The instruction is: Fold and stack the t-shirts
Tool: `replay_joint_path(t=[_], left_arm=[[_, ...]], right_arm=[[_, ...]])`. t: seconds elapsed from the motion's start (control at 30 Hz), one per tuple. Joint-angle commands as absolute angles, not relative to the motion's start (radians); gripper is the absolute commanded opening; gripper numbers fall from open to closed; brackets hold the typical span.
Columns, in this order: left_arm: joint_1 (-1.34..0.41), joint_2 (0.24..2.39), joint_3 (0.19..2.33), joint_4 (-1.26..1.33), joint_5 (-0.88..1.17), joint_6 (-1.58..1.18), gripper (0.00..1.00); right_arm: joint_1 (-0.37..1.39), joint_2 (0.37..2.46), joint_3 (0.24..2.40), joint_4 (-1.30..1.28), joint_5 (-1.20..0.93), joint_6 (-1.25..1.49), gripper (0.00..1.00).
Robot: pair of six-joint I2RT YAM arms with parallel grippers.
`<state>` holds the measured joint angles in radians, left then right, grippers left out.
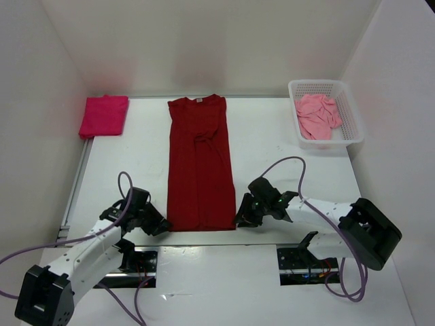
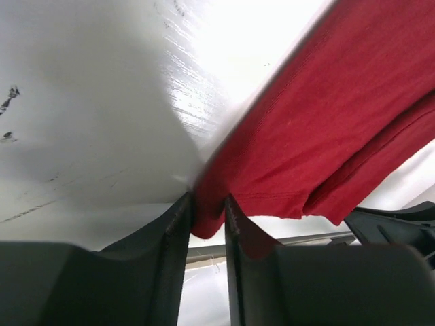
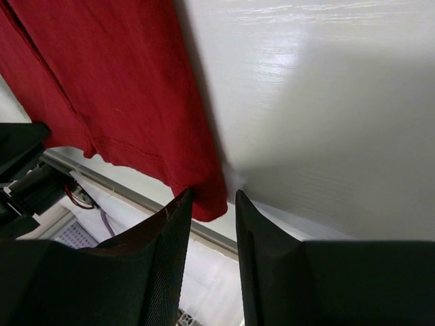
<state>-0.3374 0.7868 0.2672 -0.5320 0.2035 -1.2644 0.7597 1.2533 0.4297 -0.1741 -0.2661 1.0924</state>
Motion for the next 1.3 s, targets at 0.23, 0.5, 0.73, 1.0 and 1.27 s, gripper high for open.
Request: replay_joint_path(t=[0.23, 0.5, 0.73, 1.0, 1.27], left_arm=[[-0.342, 0.813, 0.304, -0.538, 0.19, -1.213, 0.18], [-0.353, 0.822, 0.415, -0.61, 0.259, -1.138, 0.01], [-0.353, 0.995, 0.776, -0.663, 0.169, -1.025, 0.0], [-0.167, 1.306, 0.952, -0.396, 0.183, -0.948, 0.0], [-0.101, 1.713, 1.255, -0.295, 0.149, -0.894, 0.0]], right_arm=[[0.776, 1.308, 0.431, -0.081, -0.259, 1.098, 0.18], [0.818, 1.174, 0.454, -0.265, -0.27, 1.111, 0.0], [0.637, 1.123, 0.725, -0.5, -0.287, 0.902, 0.0], [0.407, 1.544, 1.154, -0.466, -0.285, 0.619, 0.0], [0.33, 1.929, 1.541, -0.465, -0.273, 0.54, 0.0]])
